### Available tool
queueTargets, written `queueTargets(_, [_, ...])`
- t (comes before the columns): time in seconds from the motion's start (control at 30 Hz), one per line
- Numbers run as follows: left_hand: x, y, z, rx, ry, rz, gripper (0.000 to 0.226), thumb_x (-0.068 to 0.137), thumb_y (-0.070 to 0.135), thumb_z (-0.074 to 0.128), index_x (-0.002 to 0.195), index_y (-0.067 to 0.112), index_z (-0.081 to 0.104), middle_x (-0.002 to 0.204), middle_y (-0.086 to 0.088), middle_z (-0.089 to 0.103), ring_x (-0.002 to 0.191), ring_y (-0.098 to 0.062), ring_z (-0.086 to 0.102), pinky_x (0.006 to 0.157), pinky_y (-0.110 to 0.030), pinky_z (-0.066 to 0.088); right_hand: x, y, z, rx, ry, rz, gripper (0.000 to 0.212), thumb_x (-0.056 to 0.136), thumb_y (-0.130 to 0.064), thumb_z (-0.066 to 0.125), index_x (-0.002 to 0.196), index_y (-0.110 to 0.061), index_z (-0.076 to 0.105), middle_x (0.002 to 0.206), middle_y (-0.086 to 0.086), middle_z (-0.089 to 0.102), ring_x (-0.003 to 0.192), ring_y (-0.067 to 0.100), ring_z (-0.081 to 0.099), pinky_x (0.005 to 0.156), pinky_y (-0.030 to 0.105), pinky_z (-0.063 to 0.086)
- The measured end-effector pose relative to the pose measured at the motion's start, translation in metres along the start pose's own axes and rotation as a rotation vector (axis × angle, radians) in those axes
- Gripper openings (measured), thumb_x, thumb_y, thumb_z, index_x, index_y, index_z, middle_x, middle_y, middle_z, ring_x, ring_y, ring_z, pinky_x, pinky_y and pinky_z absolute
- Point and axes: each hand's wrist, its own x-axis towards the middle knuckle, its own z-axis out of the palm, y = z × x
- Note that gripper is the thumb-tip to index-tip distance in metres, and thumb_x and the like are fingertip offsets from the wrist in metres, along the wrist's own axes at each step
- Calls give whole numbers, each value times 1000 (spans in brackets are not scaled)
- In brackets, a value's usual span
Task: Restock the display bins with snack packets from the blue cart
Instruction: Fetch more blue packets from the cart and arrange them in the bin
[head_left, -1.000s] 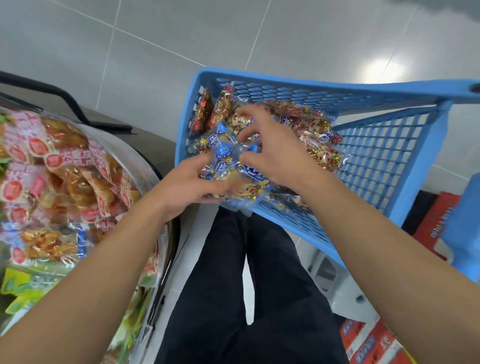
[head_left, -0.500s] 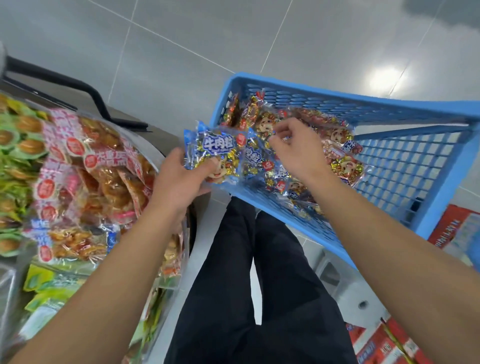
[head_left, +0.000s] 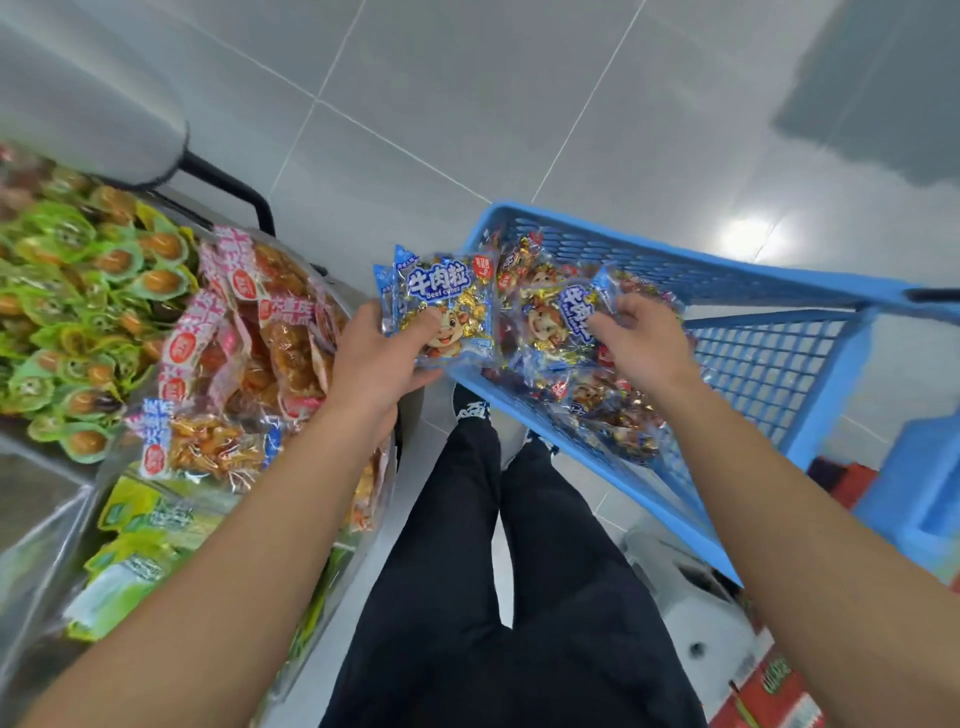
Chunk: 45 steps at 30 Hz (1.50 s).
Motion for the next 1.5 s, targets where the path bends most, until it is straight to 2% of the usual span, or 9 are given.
queueTargets(0.23, [-88,16,-12,-113,31,76,29,93,22,71,119,20,58,119,-1,67,84,-5,74,74,-39,64,-83,-28,-68,136,105,-164,34,80,-42,64,90,-10,68,87,17,71,77,29,67,78,50,53])
queueTargets(0.33, [-135,-3,-24,-186,92,77,55,94,21,70,143,10,46,135,-6,61,89,-12,74,72,-39,64,-120,-31,-75,155,58,-292,30,81,-41,62,84,-11,65,67,2,64,60,12,52,61,33,45])
queueTargets(0.47, [-199,-49,-34,-294,173,150,22,97,17,65,119,21,61,103,5,75,82,-10,74,63,-33,62,-169,-21,-75,123,6,-432,23,88,-27,64,66,-28,55,50,-23,50,47,-4,43,48,10,33])
queueTargets(0.6, [-259,-103,-41,-417,336,142,7,96,21,67,102,21,63,87,12,76,80,-10,75,65,-34,62,-209,0,-69,115,-118,-519,31,80,-36,61,79,-5,56,66,17,48,62,17,41,62,47,47])
queueTargets(0.67, [-286,-129,-48,-468,399,135,10,96,22,67,105,20,64,93,8,77,82,-10,75,68,-35,63,-226,10,-62,92,-156,-553,31,79,-39,60,78,-8,56,64,13,44,61,16,40,60,47,46])
queueTargets(0.93, [-376,-200,-91,-639,645,128,24,91,28,74,112,22,63,123,-7,70,104,-21,71,76,-40,62,-295,0,-2,13,-378,-759,24,85,-32,65,68,-20,52,53,-13,41,52,4,34,54,32,30])
queueTargets(1.1, [-422,-236,-143,-746,748,198,46,85,32,78,124,15,61,129,-12,67,113,-24,67,94,-51,56,-354,-28,56,-49,-481,-881,18,88,-25,67,81,-9,63,67,11,60,62,10,48,60,40,44])
queueTargets(1.37, [-475,-305,-258,-822,782,347,10,95,22,68,104,22,67,94,2,77,78,-11,75,71,-38,63,-457,-50,157,-19,-512,-1040,23,89,-18,68,69,-17,58,53,-14,48,52,1,38,53,25,35])
queueTargets(1.5, [-496,-329,-312,-848,802,351,25,94,23,69,117,15,64,111,-5,75,86,-12,74,74,-38,63,-504,-62,198,-62,-534,-1098,7,90,-20,67,85,-24,68,76,-6,71,66,5,61,63,20,47])
